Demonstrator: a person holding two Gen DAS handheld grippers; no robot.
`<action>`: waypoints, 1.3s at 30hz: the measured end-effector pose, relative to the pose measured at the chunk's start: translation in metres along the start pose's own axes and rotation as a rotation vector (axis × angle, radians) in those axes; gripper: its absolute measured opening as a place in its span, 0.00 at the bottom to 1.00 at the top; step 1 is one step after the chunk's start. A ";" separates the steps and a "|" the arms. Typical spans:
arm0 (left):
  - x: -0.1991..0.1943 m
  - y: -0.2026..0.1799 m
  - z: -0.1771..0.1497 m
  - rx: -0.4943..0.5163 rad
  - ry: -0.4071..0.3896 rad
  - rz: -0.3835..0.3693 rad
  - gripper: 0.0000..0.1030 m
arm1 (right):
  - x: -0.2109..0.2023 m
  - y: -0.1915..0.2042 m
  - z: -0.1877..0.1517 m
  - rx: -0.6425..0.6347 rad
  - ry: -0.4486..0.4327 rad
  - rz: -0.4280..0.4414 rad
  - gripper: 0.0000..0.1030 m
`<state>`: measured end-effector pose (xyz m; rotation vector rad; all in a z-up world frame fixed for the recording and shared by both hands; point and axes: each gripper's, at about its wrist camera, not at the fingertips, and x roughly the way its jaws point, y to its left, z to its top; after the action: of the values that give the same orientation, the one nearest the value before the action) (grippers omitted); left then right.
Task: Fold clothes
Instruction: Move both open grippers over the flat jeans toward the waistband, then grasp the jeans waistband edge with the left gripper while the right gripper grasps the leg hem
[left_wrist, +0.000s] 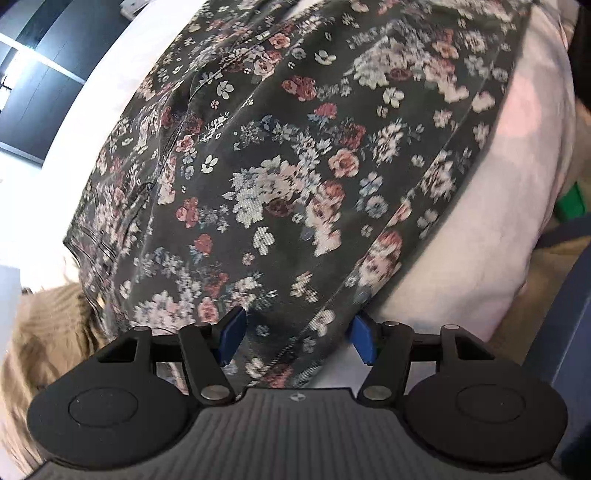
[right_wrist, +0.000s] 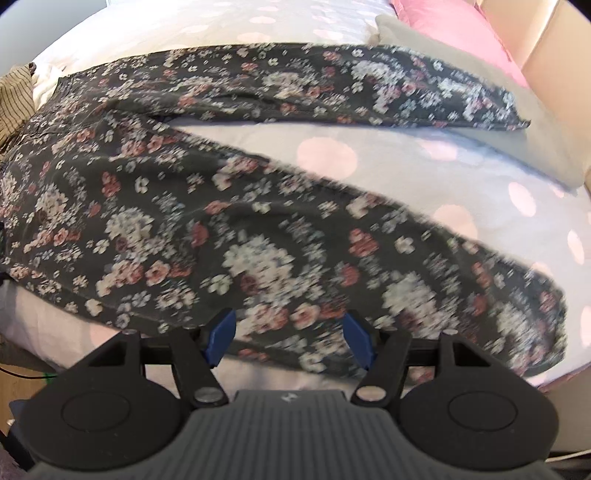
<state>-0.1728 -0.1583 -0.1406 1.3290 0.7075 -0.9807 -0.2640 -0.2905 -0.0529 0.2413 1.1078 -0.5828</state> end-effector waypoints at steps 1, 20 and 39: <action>0.000 0.002 0.000 0.019 0.002 0.003 0.57 | -0.001 -0.004 0.003 -0.007 -0.002 -0.006 0.65; 0.012 0.017 -0.023 0.132 0.078 0.026 0.35 | 0.032 -0.082 -0.001 -0.632 0.167 -0.038 0.65; -0.006 0.042 -0.017 -0.128 0.042 -0.049 0.05 | 0.066 -0.081 -0.042 -0.867 0.290 -0.152 0.11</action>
<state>-0.1364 -0.1414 -0.1183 1.2282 0.8242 -0.9330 -0.3201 -0.3590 -0.1219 -0.5291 1.5691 -0.1581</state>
